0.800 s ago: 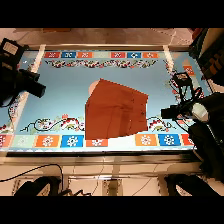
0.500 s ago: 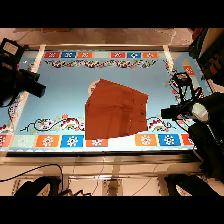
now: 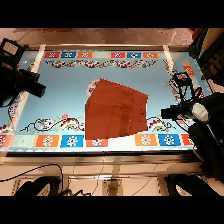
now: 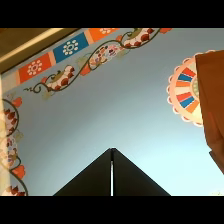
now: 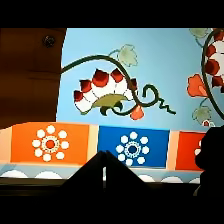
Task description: Fold the clothes and pants, and hang the long-sleeved shirts on hangers.
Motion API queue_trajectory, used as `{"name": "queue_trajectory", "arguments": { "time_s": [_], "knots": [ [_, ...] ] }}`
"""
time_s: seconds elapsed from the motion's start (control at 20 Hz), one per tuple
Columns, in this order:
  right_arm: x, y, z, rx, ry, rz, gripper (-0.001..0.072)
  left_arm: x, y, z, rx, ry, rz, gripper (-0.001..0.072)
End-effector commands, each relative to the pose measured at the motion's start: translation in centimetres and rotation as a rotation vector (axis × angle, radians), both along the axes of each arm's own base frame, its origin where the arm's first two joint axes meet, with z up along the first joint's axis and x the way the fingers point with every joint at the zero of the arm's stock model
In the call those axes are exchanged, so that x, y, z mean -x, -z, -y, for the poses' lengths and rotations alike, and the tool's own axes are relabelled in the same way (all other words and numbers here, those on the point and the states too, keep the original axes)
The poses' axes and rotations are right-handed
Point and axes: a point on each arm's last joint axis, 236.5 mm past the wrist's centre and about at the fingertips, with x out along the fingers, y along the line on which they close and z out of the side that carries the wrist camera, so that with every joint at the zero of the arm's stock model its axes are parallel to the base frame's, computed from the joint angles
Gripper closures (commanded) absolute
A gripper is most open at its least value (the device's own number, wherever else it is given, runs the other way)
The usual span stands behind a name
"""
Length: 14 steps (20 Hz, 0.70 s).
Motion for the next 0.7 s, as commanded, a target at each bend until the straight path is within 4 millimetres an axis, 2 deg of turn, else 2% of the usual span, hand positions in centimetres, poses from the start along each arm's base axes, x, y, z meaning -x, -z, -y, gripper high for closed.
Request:
{"name": "queue_trajectory", "arguments": {
  "time_s": [0.0,0.15,0.25,0.3,0.4,0.5,0.55,0.65],
  "knots": [
    [-0.6,-0.3,-0.3,-0.01,-0.008,0.028,0.0691,0.0,0.0,0.0,0.0,0.0,0.0,0.0697],
    [-2.0,-0.9,-0.9,-0.031,-0.027,0.092,0.0691,0.0,0.0,0.2,0.018,0.003,-0.003,0.0697],
    [-3.2,-1.3,-1.2,0.015,-0.127,0.137,0.0692,0.9,0.5,2.2,0.215,-0.005,-0.071,0.0697],
    [-3.1,-0.8,-1.1,0.064,-0.205,0.12,0.0692,1.8,0.8,3.5,0.291,0.014,-0.115,0.0696],
    [-2.1,1.9,-0.4,0.113,-0.291,0.035,0.0694,3.1,2.0,4.2,0.302,0.035,-0.19,0.0696],
    [0.0,6.2,0.5,0.086,-0.327,-0.097,0.0694,4.0,3.5,4.1,0.277,0.034,-0.263,0.0696],
    [1.6,8.6,0.4,0.02,-0.338,-0.17,0.0695,4.6,4.4,3.7,0.25,0.028,-0.303,0.0697],
    [4.3,11.6,-2.0,-0.202,-0.389,-0.255,0.0695,5.7,6.1,3.3,0.211,0.02,-0.383,0.0696]
  ]
}}
